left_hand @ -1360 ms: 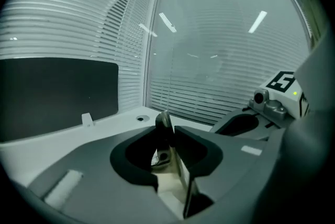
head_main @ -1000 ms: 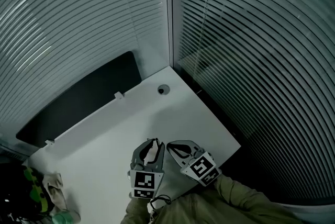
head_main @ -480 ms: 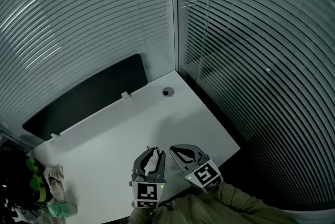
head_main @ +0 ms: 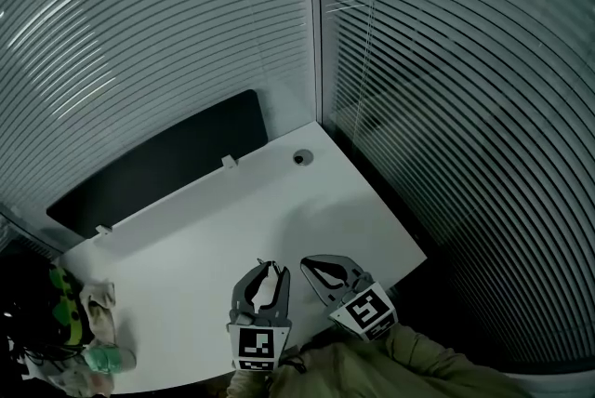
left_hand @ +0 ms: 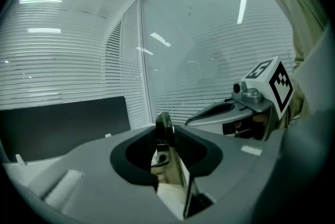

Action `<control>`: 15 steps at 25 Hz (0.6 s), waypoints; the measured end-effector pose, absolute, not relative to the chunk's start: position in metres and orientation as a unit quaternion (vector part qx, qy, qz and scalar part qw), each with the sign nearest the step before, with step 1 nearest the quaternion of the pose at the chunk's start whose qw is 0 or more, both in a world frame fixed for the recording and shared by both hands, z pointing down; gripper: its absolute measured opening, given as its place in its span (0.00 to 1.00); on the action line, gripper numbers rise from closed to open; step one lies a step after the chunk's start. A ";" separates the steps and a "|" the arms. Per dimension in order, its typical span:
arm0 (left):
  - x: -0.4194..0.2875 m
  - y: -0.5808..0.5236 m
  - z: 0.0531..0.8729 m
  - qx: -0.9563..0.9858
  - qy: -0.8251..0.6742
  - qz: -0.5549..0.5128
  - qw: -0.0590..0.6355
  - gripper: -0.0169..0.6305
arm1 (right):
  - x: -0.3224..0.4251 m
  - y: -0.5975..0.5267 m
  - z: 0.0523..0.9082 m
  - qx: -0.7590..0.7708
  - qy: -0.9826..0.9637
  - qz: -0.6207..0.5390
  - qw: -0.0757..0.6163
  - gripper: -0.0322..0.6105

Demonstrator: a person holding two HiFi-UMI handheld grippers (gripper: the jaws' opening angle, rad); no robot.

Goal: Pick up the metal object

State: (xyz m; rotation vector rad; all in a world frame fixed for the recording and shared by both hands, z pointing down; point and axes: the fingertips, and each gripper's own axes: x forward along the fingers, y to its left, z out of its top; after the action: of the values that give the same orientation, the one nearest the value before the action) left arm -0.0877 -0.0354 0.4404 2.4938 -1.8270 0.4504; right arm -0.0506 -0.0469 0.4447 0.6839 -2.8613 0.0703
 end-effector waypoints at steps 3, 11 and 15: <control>-0.089 -0.031 0.439 0.796 -0.588 0.142 0.007 0.20 | -0.052 -0.041 0.441 0.225 -0.969 0.015 0.098 0.06; -0.087 -0.020 0.440 0.797 -0.589 0.136 0.012 0.20 | -0.050 -0.033 0.441 0.227 -0.969 0.016 0.097 0.06; -0.088 -0.021 0.442 0.795 -0.590 0.137 0.014 0.20 | -0.050 -0.033 0.443 0.225 -0.969 0.019 0.097 0.06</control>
State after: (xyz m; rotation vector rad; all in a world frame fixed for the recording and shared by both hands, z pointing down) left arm -0.0877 -0.0209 0.4419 2.4771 -1.8374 0.4274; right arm -0.0500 -0.0331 0.4429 0.6661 -2.8704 0.0552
